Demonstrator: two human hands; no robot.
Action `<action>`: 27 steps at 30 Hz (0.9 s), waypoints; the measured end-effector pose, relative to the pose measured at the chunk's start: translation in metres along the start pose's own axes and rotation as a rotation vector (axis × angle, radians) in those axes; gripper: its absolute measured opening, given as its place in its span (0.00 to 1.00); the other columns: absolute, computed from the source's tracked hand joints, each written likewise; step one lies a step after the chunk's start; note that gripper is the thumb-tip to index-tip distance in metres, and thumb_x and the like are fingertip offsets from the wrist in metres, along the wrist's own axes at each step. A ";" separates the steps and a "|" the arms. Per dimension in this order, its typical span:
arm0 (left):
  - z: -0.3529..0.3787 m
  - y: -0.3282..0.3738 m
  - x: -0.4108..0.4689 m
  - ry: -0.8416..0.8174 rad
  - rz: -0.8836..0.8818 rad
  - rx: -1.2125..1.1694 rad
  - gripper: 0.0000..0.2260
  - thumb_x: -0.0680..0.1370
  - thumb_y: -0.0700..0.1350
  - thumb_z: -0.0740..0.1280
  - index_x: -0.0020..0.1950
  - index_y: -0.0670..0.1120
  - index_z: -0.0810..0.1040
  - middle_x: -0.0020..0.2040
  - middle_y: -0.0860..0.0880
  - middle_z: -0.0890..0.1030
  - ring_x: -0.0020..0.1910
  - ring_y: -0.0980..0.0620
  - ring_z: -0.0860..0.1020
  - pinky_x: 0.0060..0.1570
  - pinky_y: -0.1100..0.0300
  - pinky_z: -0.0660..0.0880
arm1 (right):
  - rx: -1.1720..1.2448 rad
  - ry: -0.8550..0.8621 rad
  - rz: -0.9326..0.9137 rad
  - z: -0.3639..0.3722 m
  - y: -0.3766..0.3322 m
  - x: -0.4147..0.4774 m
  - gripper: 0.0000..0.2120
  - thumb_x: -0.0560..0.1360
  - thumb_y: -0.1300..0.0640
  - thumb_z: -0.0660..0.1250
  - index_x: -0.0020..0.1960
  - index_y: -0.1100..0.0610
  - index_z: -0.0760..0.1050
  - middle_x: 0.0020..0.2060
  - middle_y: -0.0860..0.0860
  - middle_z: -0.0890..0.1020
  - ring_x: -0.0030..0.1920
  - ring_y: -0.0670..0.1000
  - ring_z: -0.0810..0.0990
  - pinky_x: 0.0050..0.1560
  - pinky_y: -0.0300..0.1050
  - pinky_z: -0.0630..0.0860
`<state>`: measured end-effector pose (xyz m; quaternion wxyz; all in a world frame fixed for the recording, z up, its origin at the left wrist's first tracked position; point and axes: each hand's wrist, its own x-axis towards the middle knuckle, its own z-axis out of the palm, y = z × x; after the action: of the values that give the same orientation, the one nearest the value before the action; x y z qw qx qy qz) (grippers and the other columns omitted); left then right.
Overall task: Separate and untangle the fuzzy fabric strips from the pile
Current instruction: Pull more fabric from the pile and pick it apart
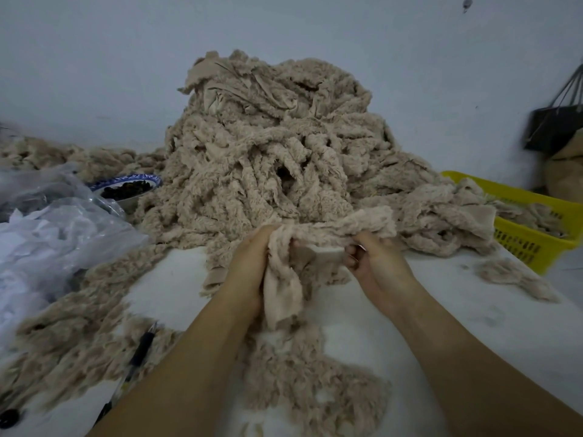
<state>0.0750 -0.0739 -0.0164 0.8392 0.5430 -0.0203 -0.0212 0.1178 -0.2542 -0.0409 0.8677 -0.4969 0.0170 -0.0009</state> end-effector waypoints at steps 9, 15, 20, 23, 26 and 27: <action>0.006 -0.018 0.010 0.008 0.152 0.286 0.07 0.78 0.53 0.69 0.46 0.57 0.87 0.53 0.54 0.85 0.57 0.57 0.81 0.57 0.62 0.75 | -0.691 -0.518 -0.158 0.018 0.016 -0.023 0.07 0.80 0.53 0.67 0.56 0.49 0.81 0.49 0.45 0.86 0.52 0.42 0.83 0.49 0.39 0.78; 0.008 -0.014 0.005 0.081 0.293 0.591 0.15 0.83 0.54 0.60 0.45 0.56 0.85 0.49 0.55 0.83 0.49 0.63 0.79 0.50 0.71 0.72 | -0.350 -0.229 -0.092 0.005 0.002 -0.010 0.09 0.79 0.54 0.66 0.45 0.56 0.82 0.36 0.52 0.84 0.36 0.50 0.82 0.37 0.44 0.77; 0.004 -0.018 0.007 0.121 0.362 0.874 0.11 0.84 0.48 0.59 0.48 0.51 0.81 0.48 0.58 0.78 0.47 0.70 0.74 0.44 0.77 0.67 | 0.169 0.073 -0.032 -0.014 -0.016 0.006 0.24 0.77 0.41 0.64 0.62 0.59 0.72 0.54 0.54 0.80 0.48 0.49 0.85 0.43 0.39 0.81; -0.003 -0.023 0.014 0.251 0.440 1.063 0.08 0.82 0.46 0.62 0.55 0.48 0.80 0.55 0.54 0.76 0.57 0.56 0.73 0.59 0.59 0.70 | -0.245 0.060 -0.043 -0.010 0.002 0.005 0.12 0.81 0.50 0.64 0.50 0.59 0.78 0.43 0.54 0.82 0.39 0.47 0.83 0.39 0.40 0.80; -0.015 -0.020 0.017 0.374 0.235 1.195 0.16 0.80 0.49 0.64 0.67 0.48 0.73 0.65 0.48 0.69 0.65 0.47 0.68 0.64 0.50 0.68 | -0.677 -0.082 -0.138 -0.002 0.010 -0.003 0.12 0.80 0.49 0.64 0.45 0.55 0.81 0.36 0.51 0.84 0.35 0.46 0.82 0.39 0.39 0.80; -0.016 -0.020 0.018 0.354 0.146 1.191 0.16 0.80 0.49 0.64 0.67 0.47 0.73 0.63 0.47 0.71 0.62 0.46 0.70 0.62 0.50 0.71 | -0.742 -0.136 -0.150 -0.001 0.012 -0.005 0.13 0.81 0.48 0.64 0.45 0.54 0.82 0.35 0.50 0.85 0.34 0.45 0.82 0.38 0.37 0.79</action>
<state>0.0937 -0.0683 -0.0413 0.3824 0.9101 0.0737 0.1416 0.1127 -0.2487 -0.0518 0.6254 -0.7760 -0.0778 -0.0250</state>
